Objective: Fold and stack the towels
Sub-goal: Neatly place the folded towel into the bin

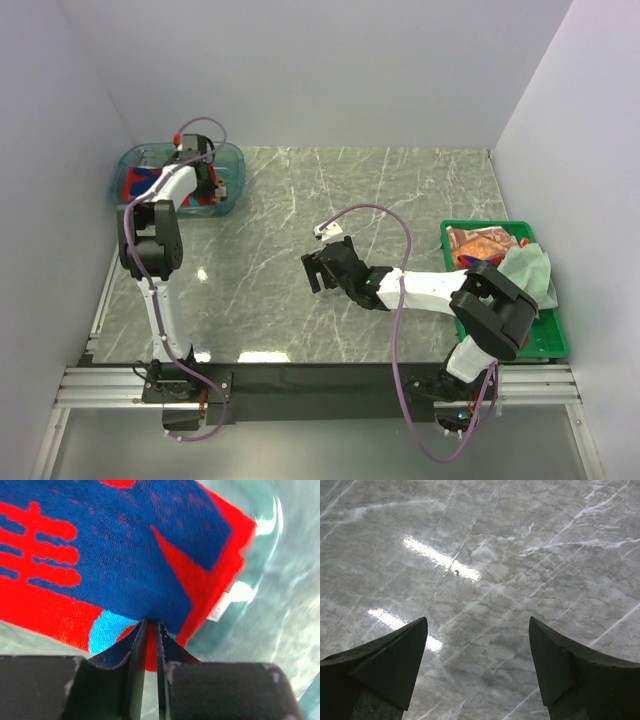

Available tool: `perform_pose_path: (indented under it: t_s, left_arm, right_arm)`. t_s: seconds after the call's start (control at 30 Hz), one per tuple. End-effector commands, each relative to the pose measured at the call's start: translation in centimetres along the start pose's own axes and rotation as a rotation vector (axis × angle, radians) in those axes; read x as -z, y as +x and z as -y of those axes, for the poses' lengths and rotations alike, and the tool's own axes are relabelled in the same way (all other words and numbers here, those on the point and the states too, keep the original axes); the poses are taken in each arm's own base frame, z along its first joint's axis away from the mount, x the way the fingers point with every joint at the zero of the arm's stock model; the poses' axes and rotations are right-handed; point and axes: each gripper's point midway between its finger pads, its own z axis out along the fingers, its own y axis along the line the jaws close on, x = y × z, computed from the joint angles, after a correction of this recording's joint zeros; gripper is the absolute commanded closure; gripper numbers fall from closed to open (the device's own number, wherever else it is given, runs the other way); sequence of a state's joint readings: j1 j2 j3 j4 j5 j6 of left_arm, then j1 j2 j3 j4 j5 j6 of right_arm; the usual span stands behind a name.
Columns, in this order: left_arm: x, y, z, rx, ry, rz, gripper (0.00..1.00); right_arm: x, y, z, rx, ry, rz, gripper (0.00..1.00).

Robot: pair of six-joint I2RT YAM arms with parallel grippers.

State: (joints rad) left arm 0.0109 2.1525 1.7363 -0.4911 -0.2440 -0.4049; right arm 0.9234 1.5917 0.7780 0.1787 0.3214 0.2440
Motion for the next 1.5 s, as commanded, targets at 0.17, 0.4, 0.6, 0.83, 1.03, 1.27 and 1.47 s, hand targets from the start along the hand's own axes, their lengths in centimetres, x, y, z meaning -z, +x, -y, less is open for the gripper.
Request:
perform_pose_path:
  t_s: [0.17,0.4,0.6,0.83,1.03,1.27,1.47]
  left_arm:
    - [0.6,3.0,0.7,-0.033,-0.065,-0.048,0.83]
    - [5.6,-2.5,2.6,-0.005,0.014,0.068,0.76]
    - [9.2,-7.3,4.5,0.044,0.106,0.205,0.7]
    - [6.3,-9.7,4.9,0.079,0.07,0.266,0.75]
    - [1.7,-8.3,6.3,0.062,0.09,0.226,0.93]
    - [-2.2,-4.6,7.6,0.039,0.134,0.139,0.95]
    - [1.7,-6.9,8.9,0.046,0.216,0.186,0.87]
  right_arm:
    - [0.5,-1.8,-0.4,-0.003,-0.009,0.058,0.12]
    - [0.4,-1.8,-0.5,-0.004,-0.01,0.055,0.12]
    - [0.5,-1.8,-0.4,-0.003,-0.011,0.058,0.12]
    - [0.6,-1.9,-0.3,-0.007,-0.01,0.066,0.12]
    - [0.5,-1.9,-0.4,-0.004,-0.012,0.061,0.12]
    - [0.4,-1.8,-0.4,-0.001,-0.011,0.057,0.13]
    - [0.7,-2.1,-0.3,-0.004,-0.005,0.067,0.12]
